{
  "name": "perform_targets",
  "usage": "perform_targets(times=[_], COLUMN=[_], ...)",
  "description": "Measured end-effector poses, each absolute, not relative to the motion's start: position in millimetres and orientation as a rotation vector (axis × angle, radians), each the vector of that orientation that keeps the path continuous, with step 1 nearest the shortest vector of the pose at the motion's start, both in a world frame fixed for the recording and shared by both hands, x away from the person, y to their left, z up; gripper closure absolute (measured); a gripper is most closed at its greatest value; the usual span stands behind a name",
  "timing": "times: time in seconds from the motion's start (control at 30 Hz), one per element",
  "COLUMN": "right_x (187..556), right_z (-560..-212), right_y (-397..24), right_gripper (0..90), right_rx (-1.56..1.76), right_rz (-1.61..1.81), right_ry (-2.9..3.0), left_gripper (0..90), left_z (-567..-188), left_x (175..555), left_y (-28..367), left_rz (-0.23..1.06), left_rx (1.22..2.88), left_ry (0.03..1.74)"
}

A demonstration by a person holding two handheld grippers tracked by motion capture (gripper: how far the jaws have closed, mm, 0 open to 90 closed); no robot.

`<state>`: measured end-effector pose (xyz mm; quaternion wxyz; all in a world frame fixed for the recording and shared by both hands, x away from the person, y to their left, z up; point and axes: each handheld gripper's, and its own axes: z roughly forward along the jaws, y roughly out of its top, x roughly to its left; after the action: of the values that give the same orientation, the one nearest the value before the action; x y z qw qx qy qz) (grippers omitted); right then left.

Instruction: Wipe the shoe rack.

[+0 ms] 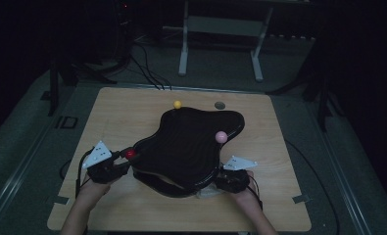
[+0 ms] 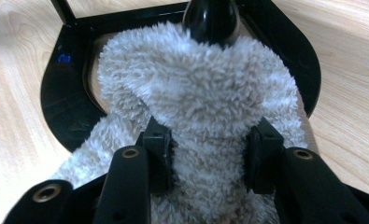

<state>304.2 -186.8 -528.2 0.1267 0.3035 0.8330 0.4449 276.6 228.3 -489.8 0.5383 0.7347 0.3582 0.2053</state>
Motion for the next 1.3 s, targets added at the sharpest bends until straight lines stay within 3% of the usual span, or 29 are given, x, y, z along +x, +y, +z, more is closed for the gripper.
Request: perform_targets(times=[0.13,0.57,0.73,1.3], right_x=[303.6,282.3,289.1,300.7], right_z=[-521.5,-436.8,-453.3,-509.9], right_y=[-188.8,-201.6,-196.5,-189.8], right_gripper=[56.6,52.3,62.6,62.5], right_rx=[0.870,0.755,0.785,0.863], right_rz=[1.307,1.585,1.543,1.458], right_ry=[2.426,2.107,2.155,2.285], left_gripper=[59.3,59.3,59.3,59.3], left_z=[-489.3,-489.5,-489.5,-490.0], left_x=[276.2,276.6,276.1,276.0], left_y=[227.8,227.8,227.5,227.5], left_rz=[0.496,0.492,0.493,0.491], left_rx=[1.754,1.752,1.754,1.750], left_ry=[0.854,0.851,0.854,0.855])
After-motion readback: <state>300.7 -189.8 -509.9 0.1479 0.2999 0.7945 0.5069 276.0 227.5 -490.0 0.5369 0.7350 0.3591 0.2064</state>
